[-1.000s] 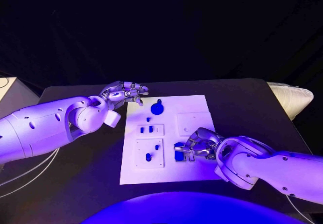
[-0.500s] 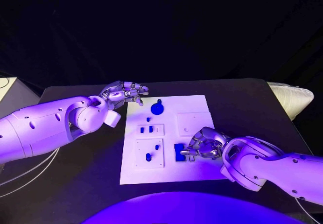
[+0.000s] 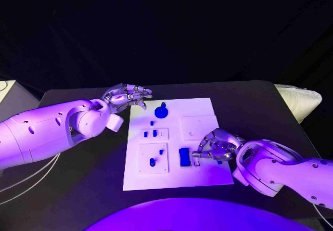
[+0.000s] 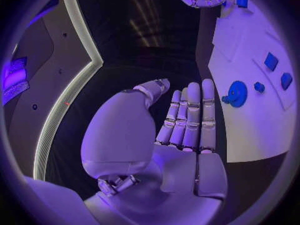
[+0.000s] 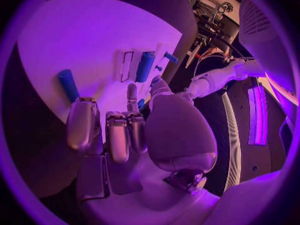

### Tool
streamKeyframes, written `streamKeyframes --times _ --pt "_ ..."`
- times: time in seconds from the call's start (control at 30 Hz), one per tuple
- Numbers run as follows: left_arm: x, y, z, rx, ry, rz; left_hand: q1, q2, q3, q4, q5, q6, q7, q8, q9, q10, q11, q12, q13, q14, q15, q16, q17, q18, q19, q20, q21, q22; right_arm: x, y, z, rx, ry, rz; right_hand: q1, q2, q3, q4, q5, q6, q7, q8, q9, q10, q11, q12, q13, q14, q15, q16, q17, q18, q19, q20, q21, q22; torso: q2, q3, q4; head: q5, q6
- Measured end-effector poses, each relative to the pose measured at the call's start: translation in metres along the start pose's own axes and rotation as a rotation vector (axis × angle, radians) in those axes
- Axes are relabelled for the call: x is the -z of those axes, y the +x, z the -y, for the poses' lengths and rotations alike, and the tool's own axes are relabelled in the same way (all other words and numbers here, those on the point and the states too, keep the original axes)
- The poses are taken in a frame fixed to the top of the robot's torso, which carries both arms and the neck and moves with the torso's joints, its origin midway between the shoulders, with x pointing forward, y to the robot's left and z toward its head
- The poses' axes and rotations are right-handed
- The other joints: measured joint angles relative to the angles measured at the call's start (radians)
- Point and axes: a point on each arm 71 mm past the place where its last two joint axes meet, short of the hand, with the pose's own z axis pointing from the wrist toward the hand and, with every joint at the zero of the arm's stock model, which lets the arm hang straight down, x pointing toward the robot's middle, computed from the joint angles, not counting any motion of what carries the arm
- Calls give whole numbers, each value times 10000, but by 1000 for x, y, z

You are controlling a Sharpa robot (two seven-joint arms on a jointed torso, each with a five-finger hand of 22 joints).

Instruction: Assemble the parts on the task board

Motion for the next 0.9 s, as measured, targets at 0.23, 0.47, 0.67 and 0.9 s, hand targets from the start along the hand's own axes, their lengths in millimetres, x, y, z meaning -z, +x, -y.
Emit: streamKeyframes --times 0.23,0.47,0.67,0.9 --pt "1 1 0 9 39 -24 0 0 0 0 0 0 0 0 0 0 0 0 0 -7 7 0 9 1 0 0 -1 0 13 -41 18 -141 98 908 264 -79 106 -48 196 -122 122 -208 -71 4 89 53 0 0 71 0 0 0 13 96 -61 -1 1 -13 17 -109 0" --pt "2 2 1 25 105 -61 0 0 0 0 0 0 0 37 0 0 0 0 0 -7 6 38 9 1 0 0 -1 -9 25 -56 41 -18 481 1278 368 -77 134 -76 196 -123 123 -209 -71 4 89 -80 0 0 70 0 -1 0 -23 131 -197 -2 1 -12 -6 -260 11" --pt "3 2 1 35 138 -64 0 0 0 0 0 0 0 36 0 0 0 0 0 -7 6 38 9 1 0 0 0 -9 32 -49 53 448 683 1235 410 -119 161 -49 196 -123 123 -208 -80 4 89 -117 0 0 70 0 -1 0 -23 131 -197 -3 1 5 -11 -368 44" --pt "4 1 0 37 137 -39 0 0 0 0 0 0 0 36 0 0 0 42 0 -6 6 38 8 1 0 0 0 -8 34 -35 59 1169 771 1075 460 -169 160 -49 196 -25 101 -208 -79 4 89 -159 0 0 70 0 -1 0 -23 131 -197 -4 1 7 -12 -324 6"
